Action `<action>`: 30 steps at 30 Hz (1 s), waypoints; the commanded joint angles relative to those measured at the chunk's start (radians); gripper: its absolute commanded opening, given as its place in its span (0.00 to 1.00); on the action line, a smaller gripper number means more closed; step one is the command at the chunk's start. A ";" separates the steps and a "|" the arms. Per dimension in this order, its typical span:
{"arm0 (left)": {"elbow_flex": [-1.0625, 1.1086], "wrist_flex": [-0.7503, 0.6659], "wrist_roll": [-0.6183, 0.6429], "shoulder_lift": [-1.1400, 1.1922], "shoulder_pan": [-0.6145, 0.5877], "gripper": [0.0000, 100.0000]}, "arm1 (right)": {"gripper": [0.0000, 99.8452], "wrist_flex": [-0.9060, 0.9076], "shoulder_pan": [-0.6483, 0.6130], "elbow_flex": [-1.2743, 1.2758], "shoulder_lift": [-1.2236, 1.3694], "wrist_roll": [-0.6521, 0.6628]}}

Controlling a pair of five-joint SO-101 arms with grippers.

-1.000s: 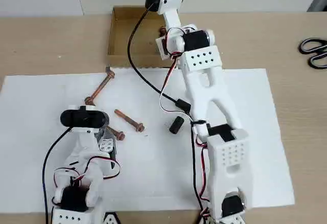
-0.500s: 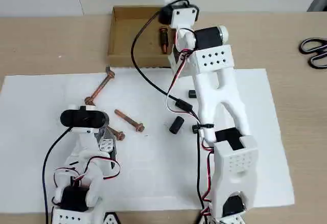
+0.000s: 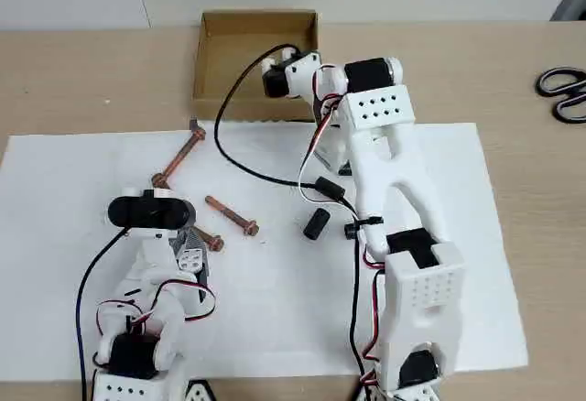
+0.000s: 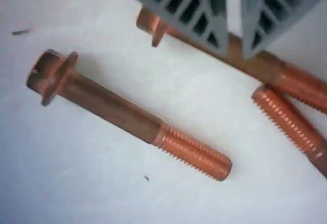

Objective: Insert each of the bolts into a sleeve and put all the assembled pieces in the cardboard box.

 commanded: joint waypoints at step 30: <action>-0.004 -0.023 -0.002 -0.009 -0.003 0.01 | 0.22 -0.070 0.127 -0.011 0.124 0.408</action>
